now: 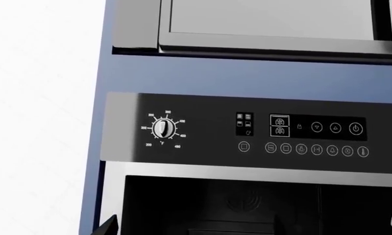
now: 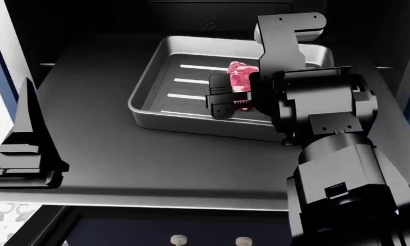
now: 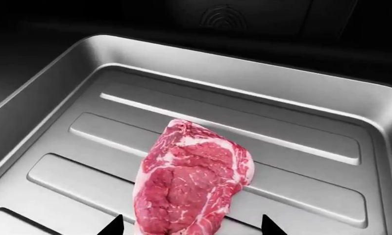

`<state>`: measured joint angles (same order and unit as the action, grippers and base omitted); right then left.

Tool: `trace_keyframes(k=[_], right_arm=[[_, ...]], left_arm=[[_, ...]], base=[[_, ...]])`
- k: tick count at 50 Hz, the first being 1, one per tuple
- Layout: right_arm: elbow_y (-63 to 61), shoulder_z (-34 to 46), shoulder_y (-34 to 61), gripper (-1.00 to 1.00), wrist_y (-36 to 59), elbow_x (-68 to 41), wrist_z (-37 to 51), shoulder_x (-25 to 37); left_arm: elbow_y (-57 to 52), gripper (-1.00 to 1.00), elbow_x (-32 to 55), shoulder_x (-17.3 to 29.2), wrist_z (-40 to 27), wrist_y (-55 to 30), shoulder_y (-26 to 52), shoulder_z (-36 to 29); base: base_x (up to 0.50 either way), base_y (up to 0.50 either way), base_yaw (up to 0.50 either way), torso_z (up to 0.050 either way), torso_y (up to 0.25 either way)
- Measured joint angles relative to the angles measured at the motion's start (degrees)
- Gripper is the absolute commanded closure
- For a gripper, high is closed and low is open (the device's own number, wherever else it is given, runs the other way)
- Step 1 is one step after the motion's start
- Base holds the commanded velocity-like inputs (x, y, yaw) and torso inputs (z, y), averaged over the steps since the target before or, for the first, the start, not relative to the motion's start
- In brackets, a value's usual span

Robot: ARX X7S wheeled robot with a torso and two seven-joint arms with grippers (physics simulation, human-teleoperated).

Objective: Pick the steak from the top rack in the oven and place it on the plate on the counter.

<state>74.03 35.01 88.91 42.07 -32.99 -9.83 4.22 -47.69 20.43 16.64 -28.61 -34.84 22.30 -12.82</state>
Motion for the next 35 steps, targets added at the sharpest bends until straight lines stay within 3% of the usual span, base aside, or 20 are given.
trace_keyframes(k=[13, 14, 35], right_arm=[[0.0, -0.9, -0.1, -1.00, 0.0, 0.9, -0.1, -0.1], [0.0, -0.9, -0.1, 1.00, 0.0, 0.9, -0.1, -0.1], [0.4, -1.9, -0.2, 1.00, -0.7, 0.9, 0.2, 0.0]], left_arm=[[0.1, -1.00, 0.2, 0.2, -0.3, 0.1, 0.2, -0.3], [0.1, -1.00, 0.2, 0.3, -0.3, 0.1, 0.2, -0.3], [0.5, -1.00, 0.3, 0.6, -0.7, 0.7, 0.2, -0.8]], base=[[0.00, 0.00, 0.00, 0.000, 0.000], [0.00, 0.00, 0.00, 0.000, 0.000], [0.00, 0.00, 0.00, 0.000, 0.000]])
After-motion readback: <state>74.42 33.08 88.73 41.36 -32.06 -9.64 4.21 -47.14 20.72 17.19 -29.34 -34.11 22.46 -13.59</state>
